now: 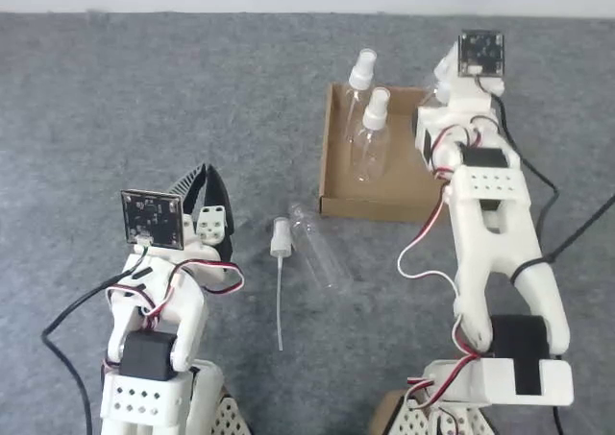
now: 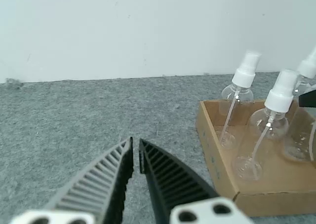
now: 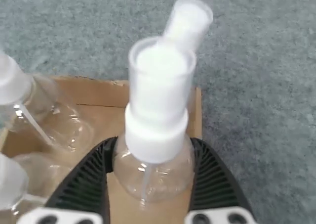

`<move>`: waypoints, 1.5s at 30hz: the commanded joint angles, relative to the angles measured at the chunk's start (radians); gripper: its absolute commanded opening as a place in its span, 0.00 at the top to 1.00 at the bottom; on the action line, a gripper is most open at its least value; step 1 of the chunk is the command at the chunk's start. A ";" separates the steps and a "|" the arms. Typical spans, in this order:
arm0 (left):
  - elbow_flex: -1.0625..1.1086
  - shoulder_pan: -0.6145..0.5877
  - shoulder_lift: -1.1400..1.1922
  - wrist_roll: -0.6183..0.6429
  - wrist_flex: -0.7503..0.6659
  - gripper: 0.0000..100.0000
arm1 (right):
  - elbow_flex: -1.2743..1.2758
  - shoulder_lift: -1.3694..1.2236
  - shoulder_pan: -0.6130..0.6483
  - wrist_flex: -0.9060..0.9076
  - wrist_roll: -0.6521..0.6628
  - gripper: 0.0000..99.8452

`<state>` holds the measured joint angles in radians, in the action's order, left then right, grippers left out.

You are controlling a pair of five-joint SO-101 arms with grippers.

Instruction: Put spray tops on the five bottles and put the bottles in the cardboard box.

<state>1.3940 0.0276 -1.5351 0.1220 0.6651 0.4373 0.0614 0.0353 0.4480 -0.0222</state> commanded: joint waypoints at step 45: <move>-0.005 -0.002 -0.017 0.011 -0.031 0.99 | 0.083 -0.105 -0.012 -0.168 -0.006 0.99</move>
<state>1.3940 0.0276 -1.5351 0.1220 0.6651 0.5125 -0.0445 0.0338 0.2793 -0.0222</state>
